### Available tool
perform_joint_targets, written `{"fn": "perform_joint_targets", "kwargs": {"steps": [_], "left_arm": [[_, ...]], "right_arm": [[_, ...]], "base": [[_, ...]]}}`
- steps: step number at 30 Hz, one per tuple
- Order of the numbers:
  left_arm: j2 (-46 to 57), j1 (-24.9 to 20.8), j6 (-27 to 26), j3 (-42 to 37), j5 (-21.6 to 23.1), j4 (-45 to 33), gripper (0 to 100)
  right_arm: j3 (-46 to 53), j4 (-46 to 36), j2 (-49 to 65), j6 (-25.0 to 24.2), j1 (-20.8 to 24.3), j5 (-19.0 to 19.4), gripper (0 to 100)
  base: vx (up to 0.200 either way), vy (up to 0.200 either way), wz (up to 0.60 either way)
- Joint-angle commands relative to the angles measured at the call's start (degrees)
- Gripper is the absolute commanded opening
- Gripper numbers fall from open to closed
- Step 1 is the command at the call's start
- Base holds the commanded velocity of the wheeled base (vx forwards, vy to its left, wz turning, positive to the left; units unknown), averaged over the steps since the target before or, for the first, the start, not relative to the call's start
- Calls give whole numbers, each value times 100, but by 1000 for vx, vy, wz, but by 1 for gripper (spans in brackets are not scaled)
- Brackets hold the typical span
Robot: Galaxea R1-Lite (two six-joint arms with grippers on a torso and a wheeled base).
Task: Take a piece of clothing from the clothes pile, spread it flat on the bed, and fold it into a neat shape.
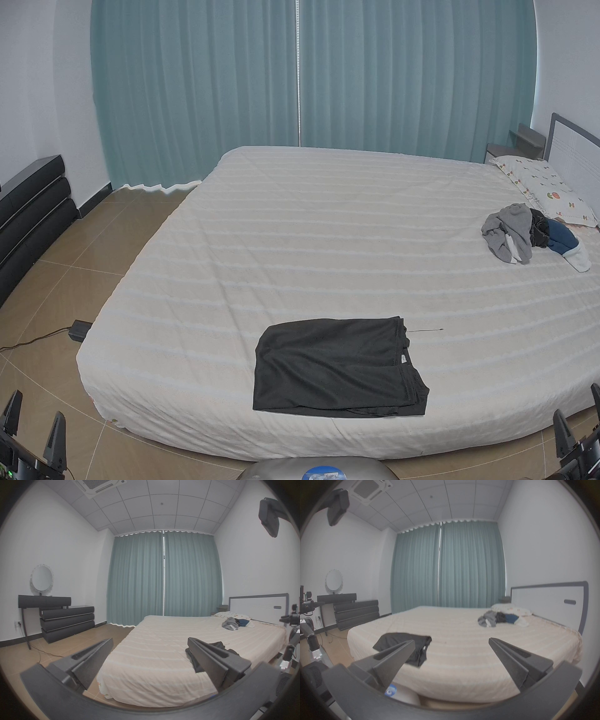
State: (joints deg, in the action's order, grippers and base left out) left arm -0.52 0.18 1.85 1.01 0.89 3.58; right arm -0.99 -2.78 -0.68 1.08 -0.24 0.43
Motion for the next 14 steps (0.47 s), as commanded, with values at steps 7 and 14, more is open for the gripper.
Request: {"fn": "perform_joint_targets", "kwargs": {"steps": [7,14], "left_arm": [[52,-1,-203,-75,-124,-455,100],[52,-1,-220,-92,8,-385,100]], "right_arm": [[64,225,42,-82,-20,98,100],[72,225,51,-82,-11,133,100]], "base": [[0,0,0],[0,0,0]]}}
